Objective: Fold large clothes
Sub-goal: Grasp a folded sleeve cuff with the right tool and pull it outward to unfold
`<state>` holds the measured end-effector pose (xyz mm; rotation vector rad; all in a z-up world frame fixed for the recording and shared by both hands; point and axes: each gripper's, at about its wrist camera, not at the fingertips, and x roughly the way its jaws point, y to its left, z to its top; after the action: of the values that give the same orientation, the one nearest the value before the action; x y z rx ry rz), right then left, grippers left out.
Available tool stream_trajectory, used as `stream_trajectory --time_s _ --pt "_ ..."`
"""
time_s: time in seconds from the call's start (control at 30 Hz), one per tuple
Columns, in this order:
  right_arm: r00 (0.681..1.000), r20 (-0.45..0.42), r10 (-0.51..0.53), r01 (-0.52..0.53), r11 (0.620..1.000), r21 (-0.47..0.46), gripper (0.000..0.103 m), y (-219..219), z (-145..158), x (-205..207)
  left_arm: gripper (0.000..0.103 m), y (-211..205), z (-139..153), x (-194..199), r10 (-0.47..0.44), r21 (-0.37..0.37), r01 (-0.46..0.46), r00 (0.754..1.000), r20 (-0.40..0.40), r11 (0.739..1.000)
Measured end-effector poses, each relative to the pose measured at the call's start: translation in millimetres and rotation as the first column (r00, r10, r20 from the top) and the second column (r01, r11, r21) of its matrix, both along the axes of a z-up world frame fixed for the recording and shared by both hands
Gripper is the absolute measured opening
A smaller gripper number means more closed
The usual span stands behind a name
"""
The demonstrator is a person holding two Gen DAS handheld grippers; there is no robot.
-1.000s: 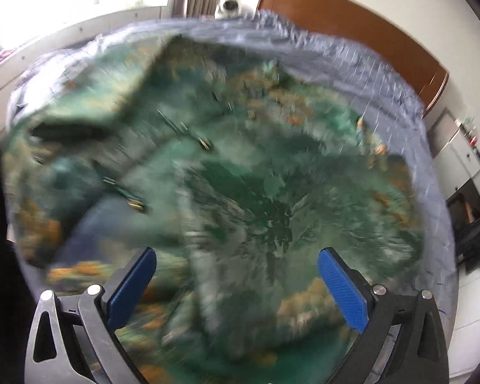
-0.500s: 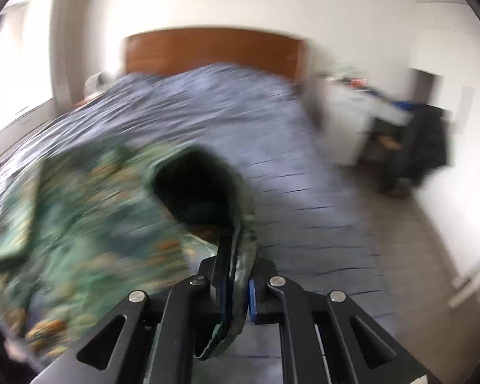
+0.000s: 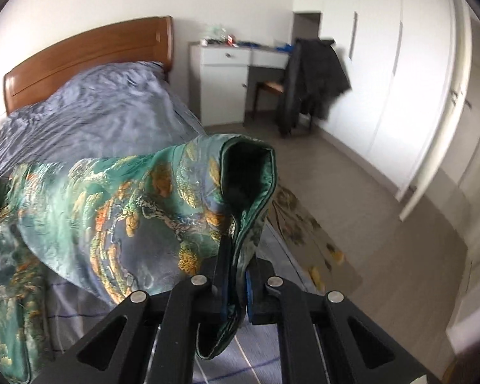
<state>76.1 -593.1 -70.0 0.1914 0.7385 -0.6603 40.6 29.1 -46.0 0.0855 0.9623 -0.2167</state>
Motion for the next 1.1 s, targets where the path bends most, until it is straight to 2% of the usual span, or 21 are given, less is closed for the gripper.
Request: stream_trajectory --time_s 0.07,0.17,0.3,0.37,0.4,0.43,0.5,0.6,0.7,0.77,0.8,0.83,0.93,1.0,1.1 --pt "0.999 -0.011 -0.034 0.035 0.999 0.036 0.007 -8 -15 -13 0.102 0 -3 3 -0.011 0.006 0.011 1.000 -0.001 1.000" --pt "0.997 -0.049 -0.059 0.063 0.995 0.083 0.007 -18 -44 -8 0.102 2 -9 9 -0.051 0.013 0.051 0.999 0.010 0.999" --pt "0.998 -0.043 -0.037 0.042 0.991 0.129 0.009 -21 -59 1 0.102 8 -23 37 -0.144 0.065 0.143 0.989 0.017 0.988" --pt "0.999 -0.033 -0.031 0.035 0.992 0.125 0.024 -18 -55 1 0.102 11 -32 57 -0.208 0.109 0.205 0.978 0.015 0.973" --pt "0.999 -0.029 -0.033 0.036 0.992 0.118 0.044 -15 -52 -3 0.102 11 -39 69 -0.245 0.146 0.241 0.970 0.008 0.960" --pt "1.000 -0.014 -0.028 0.030 0.994 0.109 0.060 -11 -47 -7 0.102 10 -44 77 -0.272 0.173 0.268 0.962 0.001 0.948" --pt "1.000 -0.005 -0.014 0.014 0.997 0.076 0.061 0 -35 -16 0.102 8 -64 97 -0.335 0.249 0.330 0.942 -0.024 0.911" --pt "0.999 0.002 0.050 -0.050 0.998 0.035 0.061 27 -14 -30 0.102 7 -89 122 -0.355 0.312 0.358 0.932 -0.069 0.880" --pt "0.990 0.037 0.135 -0.136 0.990 0.028 0.061 63 2 -45 0.100 13 -100 138 -0.380 0.258 0.392 0.920 -0.098 0.883" --pt "0.980 0.062 0.187 -0.189 0.981 0.032 0.061 91 9 -53 0.064 23 -96 144 -0.392 0.172 0.405 0.914 -0.106 0.898" --pt "0.976 0.072 0.205 -0.207 0.978 0.034 0.061 102 11 -55 0.027 28 -93 147 -0.388 0.134 0.401 0.915 -0.114 0.906" --pt "0.972 0.081 0.222 -0.225 0.974 0.036 0.061 113 13 -57 0.010 36 -86 150 -0.367 0.100 0.378 0.923 -0.114 0.920" --pt "0.953 0.097 0.286 -0.290 0.956 0.040 0.061 151 15 -56 0.009 67 -57 153 -0.313 0.016 0.315 0.947 -0.069 0.949" --pt "0.937 0.100 0.335 -0.340 0.940 0.034 0.061 179 16 -50 0.009 93 -29 158 -0.254 -0.005 0.254 0.967 -0.010 0.967" --pt "0.909 0.109 0.403 -0.408 0.912 0.027 0.061 214 20 -40 0.009 160 22 171 -0.099 -0.017 0.101 0.991 0.087 0.995"
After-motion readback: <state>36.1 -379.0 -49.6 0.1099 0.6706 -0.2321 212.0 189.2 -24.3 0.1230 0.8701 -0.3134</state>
